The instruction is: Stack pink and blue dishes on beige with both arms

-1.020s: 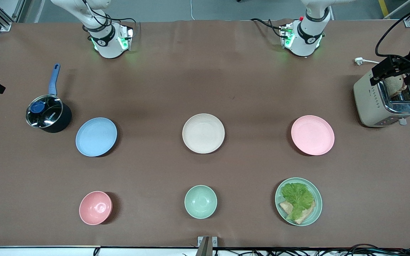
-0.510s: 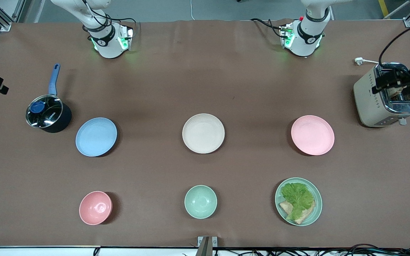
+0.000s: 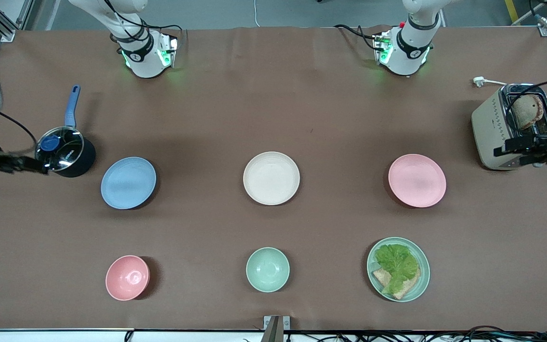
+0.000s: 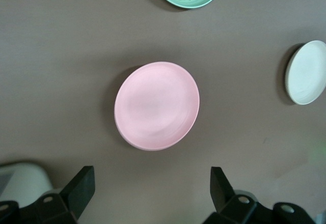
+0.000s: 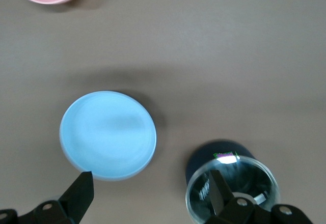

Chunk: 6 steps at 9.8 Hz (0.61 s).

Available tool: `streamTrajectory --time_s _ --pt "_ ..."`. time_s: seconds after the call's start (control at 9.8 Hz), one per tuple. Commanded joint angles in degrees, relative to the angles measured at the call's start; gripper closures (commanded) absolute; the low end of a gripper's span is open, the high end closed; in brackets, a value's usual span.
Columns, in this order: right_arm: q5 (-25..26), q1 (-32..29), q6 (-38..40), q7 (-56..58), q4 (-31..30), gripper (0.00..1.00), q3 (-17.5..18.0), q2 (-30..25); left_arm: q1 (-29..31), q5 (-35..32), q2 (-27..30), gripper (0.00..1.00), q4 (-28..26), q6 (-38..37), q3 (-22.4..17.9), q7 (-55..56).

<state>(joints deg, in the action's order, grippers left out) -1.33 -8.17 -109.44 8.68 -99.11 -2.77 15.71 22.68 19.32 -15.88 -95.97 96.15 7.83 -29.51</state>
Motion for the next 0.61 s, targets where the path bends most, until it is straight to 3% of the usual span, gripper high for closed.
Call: streamTrajectory --time_s 0.0,0.2,0.41,0.51 --pt "-1.74 -0.62 -12.49 2.65 -7.65 0.00 0.31 3.25 0.87 4.04 -8.09 0.00 -1.57 5.42 0.25 -6.58" --pt "-2.01 -1.06 -25.32 5.90 -13.44 0.00 0.40 8.26 0.79 5.37 -13.54 0.00 -2.11 10.70 0.34 -8.20" --pt "-5.24 -0.88 -30.55 6.26 -17.59 0.00 1.10 8.81 0.35 4.50 -17.94 0.01 -2.20 14.84 0.34 -8.28" --pt "-7.09 -1.14 -31.44 8.44 -18.65 0.00 1.80 9.25 0.09 4.41 -19.09 0.09 -2.20 15.12 0.34 -8.37"
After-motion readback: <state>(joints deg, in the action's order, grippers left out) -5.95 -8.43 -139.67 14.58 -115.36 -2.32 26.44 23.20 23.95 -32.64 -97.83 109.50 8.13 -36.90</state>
